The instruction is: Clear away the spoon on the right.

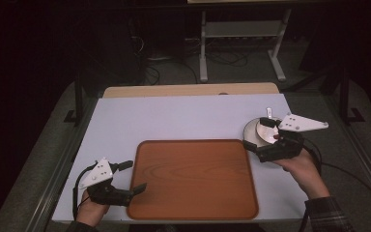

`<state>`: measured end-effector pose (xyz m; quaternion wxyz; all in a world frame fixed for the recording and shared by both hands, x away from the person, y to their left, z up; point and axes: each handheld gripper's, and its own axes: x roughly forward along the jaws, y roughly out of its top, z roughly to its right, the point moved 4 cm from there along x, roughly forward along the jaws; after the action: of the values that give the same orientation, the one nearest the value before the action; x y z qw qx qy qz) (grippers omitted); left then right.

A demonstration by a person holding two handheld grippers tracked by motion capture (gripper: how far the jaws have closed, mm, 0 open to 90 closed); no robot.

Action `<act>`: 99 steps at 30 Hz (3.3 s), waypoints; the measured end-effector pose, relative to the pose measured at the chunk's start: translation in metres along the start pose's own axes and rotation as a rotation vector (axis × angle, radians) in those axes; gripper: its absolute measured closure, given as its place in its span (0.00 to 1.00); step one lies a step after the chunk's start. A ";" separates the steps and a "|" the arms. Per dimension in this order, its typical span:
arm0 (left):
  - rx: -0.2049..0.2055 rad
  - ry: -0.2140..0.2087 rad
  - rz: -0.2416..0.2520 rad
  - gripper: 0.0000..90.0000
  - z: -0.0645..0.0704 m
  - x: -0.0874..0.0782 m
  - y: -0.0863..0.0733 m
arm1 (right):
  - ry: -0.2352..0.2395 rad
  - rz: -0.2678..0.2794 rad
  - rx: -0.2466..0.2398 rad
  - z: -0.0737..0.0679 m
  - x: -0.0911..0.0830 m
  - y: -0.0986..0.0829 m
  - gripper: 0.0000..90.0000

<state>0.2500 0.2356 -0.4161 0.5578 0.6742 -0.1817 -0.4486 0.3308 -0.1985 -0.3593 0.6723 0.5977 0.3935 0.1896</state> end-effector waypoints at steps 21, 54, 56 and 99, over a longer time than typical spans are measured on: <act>0.000 0.001 0.000 0.14 -0.001 -0.001 0.000 | -0.024 -0.026 0.016 0.024 0.018 0.014 0.00; -0.001 0.002 -0.003 0.14 -0.001 -0.001 -0.001 | -0.125 -0.145 0.083 0.081 0.046 0.003 0.07; -0.001 0.002 -0.001 0.14 -0.001 -0.001 -0.001 | -0.131 -0.149 0.092 0.084 0.046 0.003 0.12; -0.012 0.007 0.005 0.14 -0.003 -0.003 -0.001 | -0.321 -0.324 0.229 0.150 0.058 -0.032 1.00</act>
<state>0.2503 0.2400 -0.4163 0.5637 0.6719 -0.1788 -0.4460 0.4728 -0.2611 -0.4110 0.6758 0.6213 0.3915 -0.0638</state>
